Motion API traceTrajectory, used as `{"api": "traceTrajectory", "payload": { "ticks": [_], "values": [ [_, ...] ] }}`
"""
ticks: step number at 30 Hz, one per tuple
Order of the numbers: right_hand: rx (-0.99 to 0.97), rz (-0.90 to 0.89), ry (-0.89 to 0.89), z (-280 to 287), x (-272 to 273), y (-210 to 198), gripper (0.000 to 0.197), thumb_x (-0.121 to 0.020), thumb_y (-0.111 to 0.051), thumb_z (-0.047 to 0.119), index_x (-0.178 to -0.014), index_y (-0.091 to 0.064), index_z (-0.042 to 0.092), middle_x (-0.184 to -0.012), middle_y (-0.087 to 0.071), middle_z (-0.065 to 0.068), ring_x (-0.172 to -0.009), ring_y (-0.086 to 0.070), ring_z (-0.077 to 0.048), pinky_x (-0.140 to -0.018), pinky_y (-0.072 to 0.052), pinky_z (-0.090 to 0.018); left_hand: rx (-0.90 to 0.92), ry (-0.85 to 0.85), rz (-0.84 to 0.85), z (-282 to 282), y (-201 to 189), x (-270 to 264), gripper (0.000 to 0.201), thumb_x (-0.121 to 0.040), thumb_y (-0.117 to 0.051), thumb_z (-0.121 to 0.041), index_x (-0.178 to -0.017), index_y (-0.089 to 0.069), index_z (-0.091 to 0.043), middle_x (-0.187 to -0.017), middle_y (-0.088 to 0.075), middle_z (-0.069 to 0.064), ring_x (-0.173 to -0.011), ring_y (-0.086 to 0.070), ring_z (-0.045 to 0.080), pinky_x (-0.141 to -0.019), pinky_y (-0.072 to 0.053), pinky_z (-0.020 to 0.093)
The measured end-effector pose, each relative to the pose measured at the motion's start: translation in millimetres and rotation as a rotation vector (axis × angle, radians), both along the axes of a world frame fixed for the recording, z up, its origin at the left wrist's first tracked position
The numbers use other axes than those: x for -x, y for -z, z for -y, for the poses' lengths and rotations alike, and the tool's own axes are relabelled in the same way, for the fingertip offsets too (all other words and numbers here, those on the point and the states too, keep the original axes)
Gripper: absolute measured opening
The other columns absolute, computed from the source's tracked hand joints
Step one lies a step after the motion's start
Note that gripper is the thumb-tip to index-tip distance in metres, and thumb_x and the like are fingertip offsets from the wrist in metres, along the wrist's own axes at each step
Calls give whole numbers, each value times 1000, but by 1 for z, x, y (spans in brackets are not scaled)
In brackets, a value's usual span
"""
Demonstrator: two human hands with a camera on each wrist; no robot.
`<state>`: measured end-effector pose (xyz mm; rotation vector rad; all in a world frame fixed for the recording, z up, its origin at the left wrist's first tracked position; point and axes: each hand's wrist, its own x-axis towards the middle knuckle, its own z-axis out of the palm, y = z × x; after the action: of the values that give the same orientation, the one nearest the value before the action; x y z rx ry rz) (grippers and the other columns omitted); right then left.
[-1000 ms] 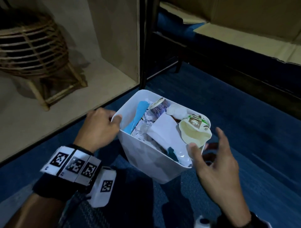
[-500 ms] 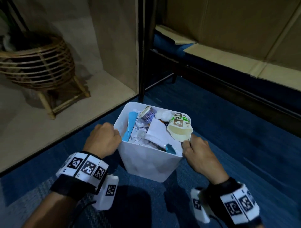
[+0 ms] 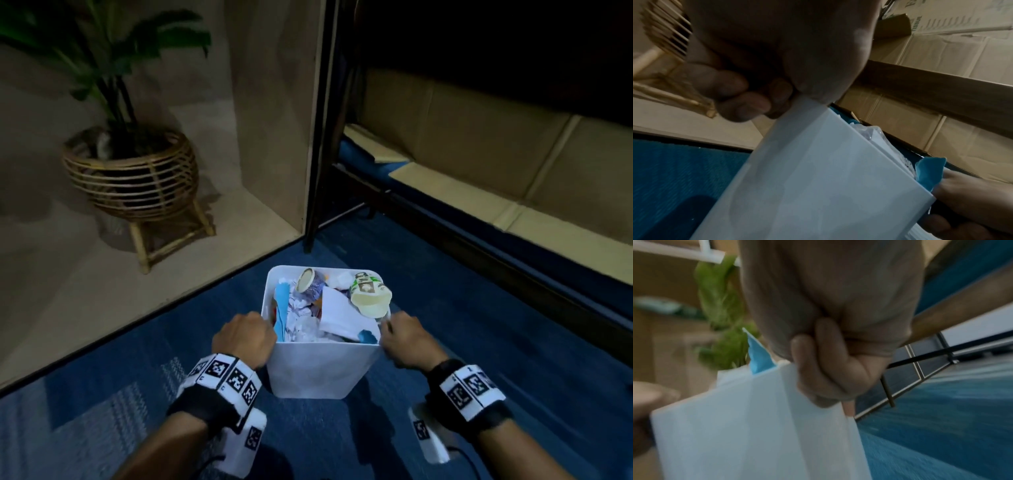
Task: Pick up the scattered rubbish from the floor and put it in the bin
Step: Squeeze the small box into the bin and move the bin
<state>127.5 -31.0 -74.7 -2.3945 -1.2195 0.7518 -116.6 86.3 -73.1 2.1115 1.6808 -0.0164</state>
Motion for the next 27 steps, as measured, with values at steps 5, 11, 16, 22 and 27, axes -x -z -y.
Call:
{"api": "traceTrajectory", "payload": {
  "ticks": [5,11,16,22,27],
  "values": [
    [40,3,-50,-9,-1,-12,36,-100,-40,21,-67,-48,9,-75,-61,-12,-55,-52,-21,-44,-40,-28,15,-2,-18,3,-19,-2,33,-95,-38,-32,-96,-63,-11,-112,-66,11,-98,-64,30,-76,-47,32],
    [-6,17,-151,-27,-7,-25,33,-96,-41,22,-67,-49,10,-67,-59,-9,-51,-51,-20,-44,-40,-28,-51,-14,-21,-10,-30,9,32,-92,-39,-32,-93,-64,-11,-110,-66,11,-99,-63,30,-79,-46,33],
    [-44,66,-245,-64,-7,-52,40,-98,-41,22,-64,-54,6,-62,-62,-8,-47,-56,-17,-46,-45,-29,-151,-6,38,-29,-49,25,44,-98,-39,-41,-98,-65,-6,-114,-65,18,-106,-62,37,-82,-47,36],
    [-67,91,-292,-119,-2,-85,44,-98,-43,18,-60,-59,4,-49,-61,-4,-37,-57,-15,-45,-50,-26,-130,-35,70,-62,-71,31,34,-96,-38,-37,-77,-51,-12,-107,-64,18,-95,-62,36,-73,-44,33],
    [-101,112,-321,-173,-10,-101,46,-98,-47,15,-55,-60,5,-41,-58,-1,-37,-55,-15,-54,-50,-28,-181,-38,50,-91,-85,23,31,-97,-40,-26,-88,-61,-4,-113,-64,22,-103,-60,36,-75,-43,33]
  ]
}}
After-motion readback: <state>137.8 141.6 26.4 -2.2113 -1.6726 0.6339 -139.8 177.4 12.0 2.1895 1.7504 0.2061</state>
